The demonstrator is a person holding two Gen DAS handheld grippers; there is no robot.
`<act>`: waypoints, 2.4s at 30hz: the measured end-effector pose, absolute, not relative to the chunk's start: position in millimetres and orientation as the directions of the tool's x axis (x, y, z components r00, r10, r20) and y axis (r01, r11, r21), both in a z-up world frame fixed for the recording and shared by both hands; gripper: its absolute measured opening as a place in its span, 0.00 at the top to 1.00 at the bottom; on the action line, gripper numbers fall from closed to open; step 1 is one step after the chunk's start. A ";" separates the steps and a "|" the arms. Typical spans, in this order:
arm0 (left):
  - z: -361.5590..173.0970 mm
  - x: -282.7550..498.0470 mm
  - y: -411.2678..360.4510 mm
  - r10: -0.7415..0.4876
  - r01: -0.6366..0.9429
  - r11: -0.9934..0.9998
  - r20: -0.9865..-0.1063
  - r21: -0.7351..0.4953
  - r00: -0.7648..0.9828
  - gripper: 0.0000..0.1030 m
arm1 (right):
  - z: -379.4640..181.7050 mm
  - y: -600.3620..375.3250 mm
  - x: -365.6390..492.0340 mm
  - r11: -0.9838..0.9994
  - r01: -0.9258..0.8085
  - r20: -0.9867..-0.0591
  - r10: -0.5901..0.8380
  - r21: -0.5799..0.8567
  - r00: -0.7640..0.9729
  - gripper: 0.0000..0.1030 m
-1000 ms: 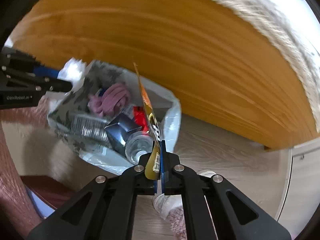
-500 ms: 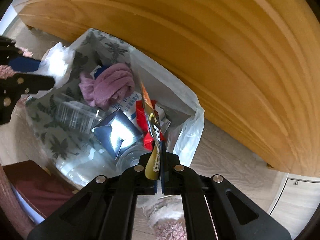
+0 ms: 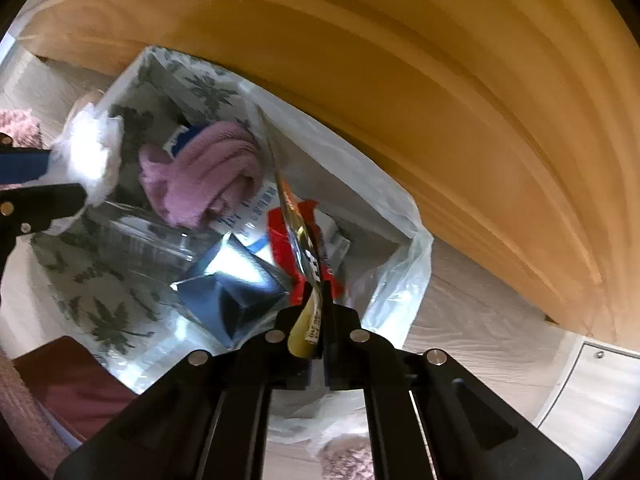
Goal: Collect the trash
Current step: 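Open the left tool to drop the wrap while the right releases the gold packet, then hold both open tools above the bin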
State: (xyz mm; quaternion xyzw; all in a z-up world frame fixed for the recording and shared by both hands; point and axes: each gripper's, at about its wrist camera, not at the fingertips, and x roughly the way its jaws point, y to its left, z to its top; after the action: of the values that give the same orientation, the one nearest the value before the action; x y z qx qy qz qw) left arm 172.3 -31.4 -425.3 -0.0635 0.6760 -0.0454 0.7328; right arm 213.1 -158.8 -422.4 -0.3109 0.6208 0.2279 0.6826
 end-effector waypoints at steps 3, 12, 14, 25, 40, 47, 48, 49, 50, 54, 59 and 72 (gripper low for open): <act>-421.2 171.2 -30.6 -0.158 -0.012 0.987 -0.983 -0.160 0.094 0.71 | -416.0 -158.7 214.8 0.709 -0.695 -0.992 -0.065 -0.124 0.110 0.92; -426.7 174.0 -26.0 -0.150 -0.047 0.987 -0.986 -0.153 0.075 0.24 | -389.7 -179.7 215.2 0.781 -0.622 -0.996 0.010 -0.049 0.092 0.37; -426.9 174.4 -28.8 -0.124 -0.038 0.991 -0.989 -0.128 0.079 0.08 | -385.9 -180.0 212.8 0.784 -0.619 -0.995 0.020 -0.043 0.094 0.31; -425.6 173.2 -28.4 -0.128 -0.026 0.991 -0.989 -0.130 0.078 0.07 | -378.4 -191.8 192.9 0.801 -0.595 -0.994 -0.008 -0.074 0.113 0.13; -409.4 168.8 -32.8 -0.114 0.001 0.993 -0.985 -0.115 0.127 0.07 | -372.1 -198.9 173.4 0.812 -0.569 -0.985 -0.042 -0.130 0.164 0.13; -395.3 168.1 -33.5 -0.139 -0.004 0.990 -0.972 -0.143 0.190 0.07 | -361.4 -206.3 165.8 0.823 -0.547 -0.976 -0.040 -0.154 0.215 0.13; -393.0 168.1 -33.1 -0.141 -0.006 0.989 -0.970 -0.145 0.199 0.07 | -359.2 -207.6 165.1 0.825 -0.542 -0.973 -0.041 -0.160 0.225 0.13; -389.4 167.8 -32.7 -0.138 -0.008 0.990 -0.967 -0.143 0.213 0.07 | -357.6 -208.5 164.5 0.826 -0.538 -0.971 -0.042 -0.166 0.234 0.13; -386.7 166.9 -32.7 -0.133 -0.009 0.990 -0.966 -0.139 0.222 0.07 | -355.1 -210.0 163.6 0.828 -0.532 -0.968 -0.045 -0.175 0.248 0.13; -373.9 163.6 -35.5 -0.111 0.006 0.993 -0.955 -0.114 0.274 0.07 | -344.9 -214.9 161.0 0.841 -0.508 -0.957 -0.040 -0.187 0.286 0.13; -351.9 158.0 -38.1 -0.105 0.029 0.994 -0.925 -0.102 0.364 0.07 | -328.0 -219.5 157.7 0.864 -0.471 -0.939 -0.009 -0.180 0.343 0.13; -297.4 136.7 -51.0 -0.129 0.114 0.990 -0.820 -0.079 0.557 0.07 | -271.5 -241.2 145.0 0.927 -0.354 -0.860 0.079 -0.123 0.505 0.13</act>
State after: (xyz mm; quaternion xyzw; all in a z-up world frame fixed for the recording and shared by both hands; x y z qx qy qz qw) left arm 136.7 -51.0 -297.4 -0.0082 0.4655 -0.0691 0.8823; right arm 145.0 -241.2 -271.5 -0.1431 0.4813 0.1267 0.8555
